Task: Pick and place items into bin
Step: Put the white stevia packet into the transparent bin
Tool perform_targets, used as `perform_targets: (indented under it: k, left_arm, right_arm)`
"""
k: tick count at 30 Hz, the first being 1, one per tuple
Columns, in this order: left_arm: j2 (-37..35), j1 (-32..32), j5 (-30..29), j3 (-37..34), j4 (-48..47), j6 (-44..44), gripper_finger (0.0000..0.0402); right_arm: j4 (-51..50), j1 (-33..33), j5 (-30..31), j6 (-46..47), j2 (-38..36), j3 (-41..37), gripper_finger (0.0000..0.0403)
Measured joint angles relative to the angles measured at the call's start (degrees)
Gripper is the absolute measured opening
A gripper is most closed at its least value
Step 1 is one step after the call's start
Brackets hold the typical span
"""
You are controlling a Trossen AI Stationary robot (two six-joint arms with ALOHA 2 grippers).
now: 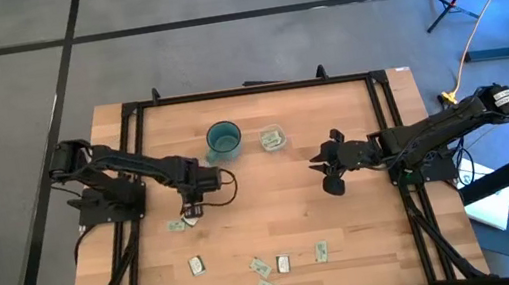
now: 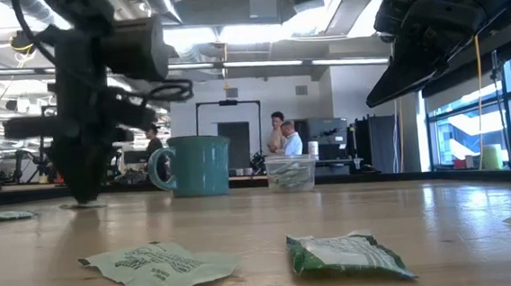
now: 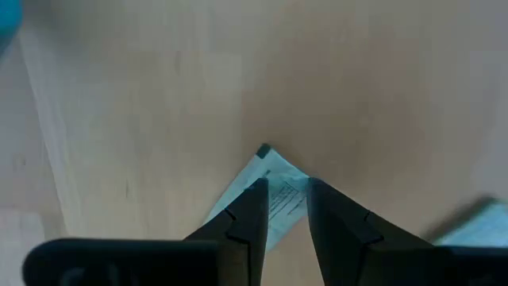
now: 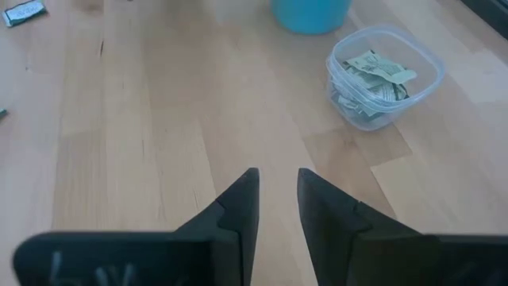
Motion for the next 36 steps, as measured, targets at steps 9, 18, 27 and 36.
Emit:
perform_targets:
  k: [9,18,27,36]
  left_arm:
    - [-0.23,1.46,-0.27,-2.62,1.03,-0.63,0.0078]
    - [-0.15,1.44,-0.63,-2.72,1.49,-0.60,0.0032]
    - [0.30,1.11,3.14,0.54,1.70,-0.58,0.0020]
    - [0.20,-2.24,5.58,7.45,3.63,2.14,0.0011]
  right_arm:
    - [0.52,0.00,0.00,0.00,0.00,0.00,0.0092]
    - [0.48,-0.02,0.00,-0.04,0.00,-0.02,0.0092]
    - [0.41,-0.02,0.00,-0.45,0.00,-0.02,0.0092]
    - [0.37,-0.02,0.00,-1.59,0.00,0.00,0.0092]
